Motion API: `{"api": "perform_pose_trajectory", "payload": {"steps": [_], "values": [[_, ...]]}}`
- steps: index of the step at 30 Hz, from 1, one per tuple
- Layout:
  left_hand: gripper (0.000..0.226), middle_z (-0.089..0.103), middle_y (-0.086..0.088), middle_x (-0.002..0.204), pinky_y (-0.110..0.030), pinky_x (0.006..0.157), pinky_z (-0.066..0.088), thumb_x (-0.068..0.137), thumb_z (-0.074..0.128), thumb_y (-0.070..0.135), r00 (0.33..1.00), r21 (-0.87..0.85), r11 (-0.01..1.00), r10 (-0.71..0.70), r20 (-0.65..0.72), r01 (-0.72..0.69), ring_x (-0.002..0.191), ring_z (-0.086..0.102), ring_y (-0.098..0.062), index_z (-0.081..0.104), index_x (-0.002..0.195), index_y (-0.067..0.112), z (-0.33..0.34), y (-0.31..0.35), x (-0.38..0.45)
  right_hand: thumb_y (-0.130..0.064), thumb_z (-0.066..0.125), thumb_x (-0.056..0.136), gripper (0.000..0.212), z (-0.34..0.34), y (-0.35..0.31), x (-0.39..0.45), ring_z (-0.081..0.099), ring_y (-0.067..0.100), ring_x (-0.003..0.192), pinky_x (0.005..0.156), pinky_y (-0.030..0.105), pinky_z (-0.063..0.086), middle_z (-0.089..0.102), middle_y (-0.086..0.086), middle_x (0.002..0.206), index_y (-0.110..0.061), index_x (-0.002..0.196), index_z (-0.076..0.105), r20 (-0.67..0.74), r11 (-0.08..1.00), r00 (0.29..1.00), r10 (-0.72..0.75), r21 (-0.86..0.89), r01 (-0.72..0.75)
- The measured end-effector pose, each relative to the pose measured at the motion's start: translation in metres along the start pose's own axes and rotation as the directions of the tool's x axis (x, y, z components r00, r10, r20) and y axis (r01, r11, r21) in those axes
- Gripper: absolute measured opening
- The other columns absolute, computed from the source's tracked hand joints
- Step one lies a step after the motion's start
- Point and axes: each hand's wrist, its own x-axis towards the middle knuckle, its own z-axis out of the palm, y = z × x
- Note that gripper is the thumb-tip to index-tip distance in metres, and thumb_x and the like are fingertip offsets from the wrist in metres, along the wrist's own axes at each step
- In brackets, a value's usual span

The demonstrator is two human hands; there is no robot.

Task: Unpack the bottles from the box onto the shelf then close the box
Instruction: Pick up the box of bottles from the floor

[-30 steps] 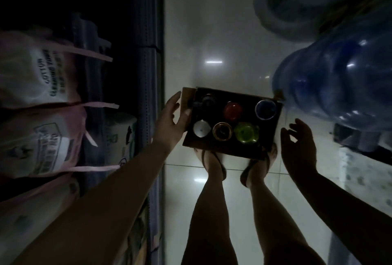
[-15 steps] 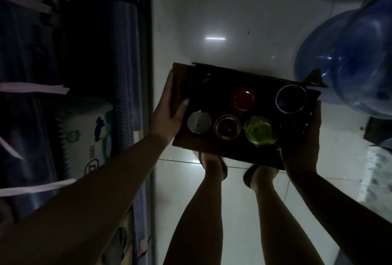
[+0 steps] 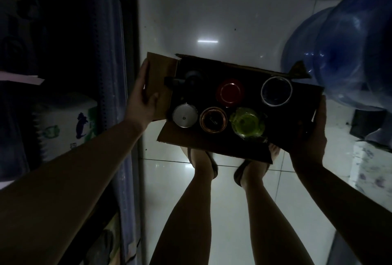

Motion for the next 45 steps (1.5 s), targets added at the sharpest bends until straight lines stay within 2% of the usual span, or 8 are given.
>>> {"api": "perform_pose_trajectory", "payload": {"steps": [12,15,22,27,33,37,42,45], "values": [[0.072,0.036,0.000,0.153,-0.032,0.102,0.046,0.094,0.046,-0.008,0.995,-0.067,0.996,0.051,-0.081,-0.057,0.131,0.047,-0.014,0.027,0.143,0.042,-0.043,0.085,-0.093,-0.040,0.055,0.089,0.061,-0.075,-0.070,-0.064,0.058,0.022,0.109,0.077,0.022,0.046,0.059,0.007,0.125,-0.056,0.135,0.019,-0.021,0.993,0.998,-0.052,0.107,0.054],[0.073,0.040,0.015,0.147,-0.022,0.097,0.048,0.093,0.048,-0.008,0.987,-0.057,0.995,0.072,-0.145,-0.081,0.125,0.051,-0.002,0.033,0.137,0.048,-0.063,0.131,-0.128,-0.033,0.052,0.091,0.058,-0.117,-0.112,-0.089,0.059,-0.007,0.095,0.060,0.004,0.045,0.056,0.004,0.121,-0.039,0.142,0.025,-0.051,0.984,0.993,-0.102,0.138,0.108],[0.070,0.055,0.020,0.124,-0.013,0.079,0.054,0.091,0.051,-0.010,0.969,-0.102,0.983,0.126,-0.214,-0.151,0.103,0.064,0.002,0.037,0.141,0.038,-0.111,0.276,-0.222,-0.029,0.042,0.091,0.054,-0.235,-0.228,-0.164,0.048,0.014,0.121,0.096,0.023,0.042,0.047,0.009,0.141,-0.043,0.140,0.026,-0.194,0.964,0.956,-0.219,0.108,0.243],[0.075,0.053,-0.006,0.140,-0.053,0.103,0.044,0.091,0.055,-0.002,0.953,-0.054,0.967,0.234,-0.191,-0.248,0.125,0.054,-0.025,0.040,0.131,0.060,-0.144,0.365,-0.284,-0.013,0.046,0.098,0.055,-0.312,-0.296,-0.223,0.054,0.012,0.110,0.086,0.027,0.045,0.052,-0.005,0.131,-0.047,0.138,0.030,-0.272,0.938,0.935,-0.228,0.196,0.286],[0.069,0.059,0.001,0.122,-0.003,0.071,0.050,0.091,0.055,-0.003,0.911,0.008,0.921,0.387,-0.141,-0.390,0.098,0.061,-0.005,0.036,0.144,0.037,-0.159,0.449,-0.341,-0.008,0.048,0.096,0.058,-0.375,-0.327,-0.284,0.055,0.011,0.116,0.087,0.011,0.048,0.053,-0.006,0.131,-0.055,0.128,0.038,-0.413,0.909,0.896,-0.165,0.288,0.301],[0.069,0.057,0.002,0.125,-0.008,0.077,0.050,0.091,0.056,-0.003,0.891,0.055,0.890,0.454,-0.028,-0.452,0.099,0.060,-0.004,0.035,0.143,0.038,-0.162,0.482,-0.361,-0.010,0.051,0.095,0.059,-0.396,-0.327,-0.327,0.058,0.013,0.118,0.092,0.014,0.047,0.055,-0.001,0.134,-0.063,0.121,0.042,-0.513,0.922,0.856,-0.067,0.296,0.250],[0.071,0.059,0.004,0.123,-0.035,0.096,0.049,0.090,0.055,-0.005,0.861,0.055,0.863,0.495,0.114,-0.503,0.102,0.061,-0.008,0.039,0.140,0.042,-0.151,0.504,-0.375,-0.013,0.050,0.095,0.055,-0.403,-0.318,-0.386,0.063,0.021,0.087,0.070,0.029,0.057,0.062,-0.001,0.114,-0.055,0.128,0.037,-0.604,0.937,0.795,0.050,0.303,0.172],[0.071,0.053,0.006,0.135,-0.020,0.091,0.050,0.089,0.055,-0.007,0.812,0.082,0.816,0.549,0.198,-0.572,0.109,0.060,0.000,0.039,0.142,0.036,-0.140,0.510,-0.387,-0.010,0.049,0.095,0.055,-0.403,-0.300,-0.421,0.062,0.013,0.070,0.049,0.010,0.049,0.064,-0.003,0.101,-0.056,0.123,0.041,-0.629,0.912,0.767,0.130,0.378,0.156]]}}
